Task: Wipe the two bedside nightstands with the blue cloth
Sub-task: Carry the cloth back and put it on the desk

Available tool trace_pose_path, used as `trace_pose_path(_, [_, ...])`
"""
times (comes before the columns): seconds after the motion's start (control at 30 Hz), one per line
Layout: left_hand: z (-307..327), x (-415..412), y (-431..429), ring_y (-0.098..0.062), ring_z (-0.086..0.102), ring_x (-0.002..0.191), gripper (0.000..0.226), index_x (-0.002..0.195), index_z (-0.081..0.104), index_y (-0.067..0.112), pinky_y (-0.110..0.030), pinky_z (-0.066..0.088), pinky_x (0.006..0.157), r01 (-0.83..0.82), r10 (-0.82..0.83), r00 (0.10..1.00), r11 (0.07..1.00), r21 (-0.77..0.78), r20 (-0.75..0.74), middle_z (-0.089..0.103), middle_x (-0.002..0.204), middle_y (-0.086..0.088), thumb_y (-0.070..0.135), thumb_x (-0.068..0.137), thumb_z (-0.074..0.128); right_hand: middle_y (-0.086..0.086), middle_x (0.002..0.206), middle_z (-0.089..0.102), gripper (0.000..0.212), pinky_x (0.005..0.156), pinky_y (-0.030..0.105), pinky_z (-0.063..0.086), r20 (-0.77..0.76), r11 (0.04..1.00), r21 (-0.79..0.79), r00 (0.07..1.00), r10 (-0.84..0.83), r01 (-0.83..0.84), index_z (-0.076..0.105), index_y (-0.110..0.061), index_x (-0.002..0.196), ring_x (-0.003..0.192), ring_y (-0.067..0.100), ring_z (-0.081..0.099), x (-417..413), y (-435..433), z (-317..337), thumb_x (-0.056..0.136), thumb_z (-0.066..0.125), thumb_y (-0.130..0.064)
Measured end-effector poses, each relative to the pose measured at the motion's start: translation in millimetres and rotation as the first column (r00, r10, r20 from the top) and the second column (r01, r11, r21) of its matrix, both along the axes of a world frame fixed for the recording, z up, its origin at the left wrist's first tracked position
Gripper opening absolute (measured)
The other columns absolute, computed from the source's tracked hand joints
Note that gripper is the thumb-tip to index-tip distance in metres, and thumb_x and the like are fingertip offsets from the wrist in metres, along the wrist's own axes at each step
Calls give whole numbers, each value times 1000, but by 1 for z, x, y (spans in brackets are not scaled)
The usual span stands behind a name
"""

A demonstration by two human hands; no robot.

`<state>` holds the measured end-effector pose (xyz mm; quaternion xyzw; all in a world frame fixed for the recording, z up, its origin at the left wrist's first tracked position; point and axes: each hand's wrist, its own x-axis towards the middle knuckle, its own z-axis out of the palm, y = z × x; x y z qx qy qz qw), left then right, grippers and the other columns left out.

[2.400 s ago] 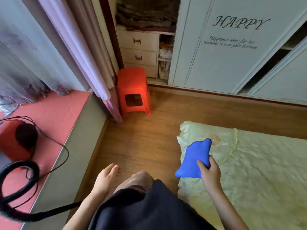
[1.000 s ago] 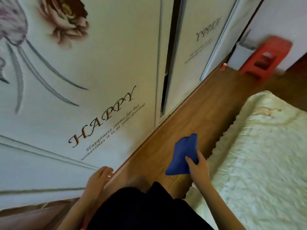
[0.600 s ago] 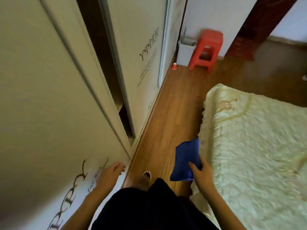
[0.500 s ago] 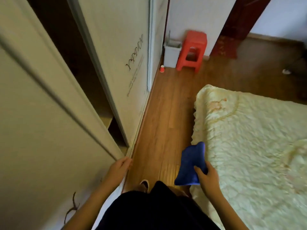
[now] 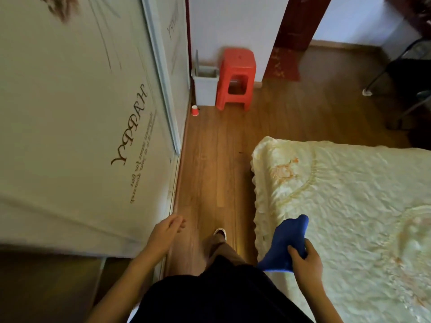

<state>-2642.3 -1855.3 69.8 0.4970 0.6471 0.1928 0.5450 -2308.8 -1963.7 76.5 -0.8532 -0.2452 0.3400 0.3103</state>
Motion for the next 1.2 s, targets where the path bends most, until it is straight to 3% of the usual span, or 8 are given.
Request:
trace_pose_path(0.3, [-4,-6,151,-27,65,88,27,90,68,15,-36,49,78,-255,249,963,966,-46,-103,72,90,-7,19,100,43,11,106,65,32,79,41,46,-114,979,111,977,181,-168,59,-7,122,100,33,62,29,245,18,90,60,-7])
trace_pose_path(0.4, [-11,-3,203,-27,65,86,28,89,68,16,-43,49,83,-303,295,947,952,-47,-130,71,89,-7,19,100,42,15,120,64,55,90,47,49,-118,963,149,963,242,-223,56,-2,129,109,34,60,29,324,23,82,63,-30])
trace_pose_path(0.47, [-19,2,244,-27,65,86,29,89,68,15,-44,49,83,-320,311,941,945,-62,-131,71,89,-8,19,101,41,12,118,64,69,89,35,45,-124,950,149,947,295,-276,56,-1,126,108,28,59,33,377,18,72,54,-44])
trace_pose_path(0.53, [-29,8,292,-30,65,86,30,87,67,16,-43,49,81,-322,310,942,942,-91,-126,71,89,-9,18,101,40,1,100,64,54,80,26,42,-146,938,146,931,334,-313,57,-6,117,93,15,60,36,430,15,75,54,-41])
trace_pose_path(0.63, [-36,27,376,-31,64,84,30,85,66,17,-38,47,75,-259,246,961,960,-107,-123,71,88,-9,17,100,41,-3,91,63,16,74,28,48,-131,932,193,934,334,-306,56,-16,105,85,11,60,48,502,11,92,60,-9])
trace_pose_path(0.8, [-14,76,539,-24,66,85,27,89,67,13,-38,49,79,-58,52,994,996,-63,-100,71,89,-6,21,99,44,6,98,69,15,81,43,53,-44,970,140,977,207,-199,62,-13,105,91,24,65,86,603,11,90,61,-9])
trace_pose_path(1.0, [20,154,705,-15,65,97,26,100,67,18,-36,51,91,255,-256,965,967,-27,-57,70,100,-2,30,100,43,8,94,67,17,65,28,46,-39,992,124,998,41,-36,61,-7,107,87,23,65,139,681,21,90,61,-7])
trace_pose_path(1.2, [18,252,827,-3,61,95,23,90,62,33,-18,43,79,358,-359,933,933,-14,-37,67,95,11,28,100,42,9,96,66,18,73,36,46,-30,983,102,988,-152,154,60,-12,108,91,28,63,205,755,4,90,60,-7])
